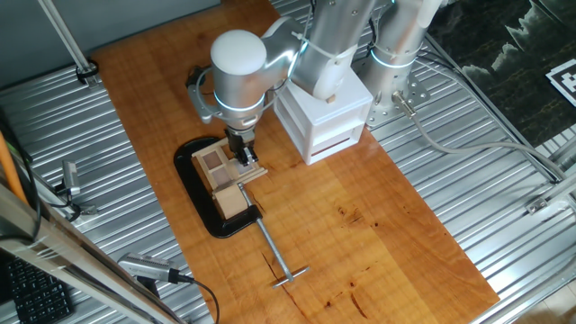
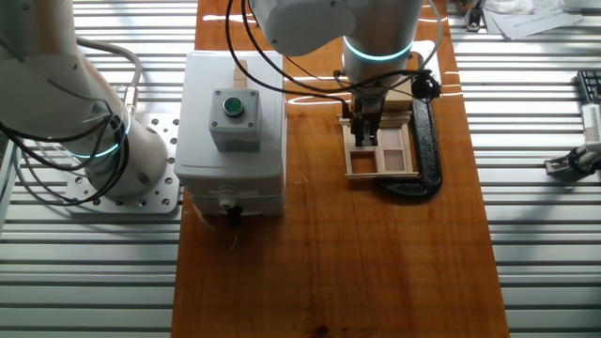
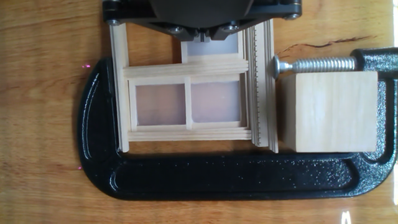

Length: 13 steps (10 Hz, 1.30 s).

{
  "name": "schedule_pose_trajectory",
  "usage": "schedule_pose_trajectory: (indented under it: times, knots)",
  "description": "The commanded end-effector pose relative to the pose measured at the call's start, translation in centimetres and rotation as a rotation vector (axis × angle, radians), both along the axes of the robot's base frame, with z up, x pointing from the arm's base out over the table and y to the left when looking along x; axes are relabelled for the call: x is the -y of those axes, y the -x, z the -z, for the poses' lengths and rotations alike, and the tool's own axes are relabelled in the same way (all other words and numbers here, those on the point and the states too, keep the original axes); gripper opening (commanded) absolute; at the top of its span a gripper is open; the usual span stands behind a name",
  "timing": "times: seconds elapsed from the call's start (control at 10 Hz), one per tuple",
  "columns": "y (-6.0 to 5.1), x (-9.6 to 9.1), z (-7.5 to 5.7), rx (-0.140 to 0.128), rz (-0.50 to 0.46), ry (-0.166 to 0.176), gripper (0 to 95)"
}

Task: Close a sliding window

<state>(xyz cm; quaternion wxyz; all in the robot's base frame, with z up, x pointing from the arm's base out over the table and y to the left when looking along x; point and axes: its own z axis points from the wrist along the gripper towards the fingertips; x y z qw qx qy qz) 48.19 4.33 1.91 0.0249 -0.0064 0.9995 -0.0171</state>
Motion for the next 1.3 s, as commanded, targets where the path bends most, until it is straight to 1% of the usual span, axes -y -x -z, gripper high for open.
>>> schedule_pose_trajectory:
  times: [0.1, 0.4, 1.3]
  knots:
    - [-0.05, -0.06, 0.02, -0.001, -0.002, -0.009, 0.0]
    - [-0.06, -0.06, 0.02, -0.001, -0.004, -0.033, 0.0]
    - [-0.06, -0.05, 0.05, -0.001, -0.006, -0.033, 0.0]
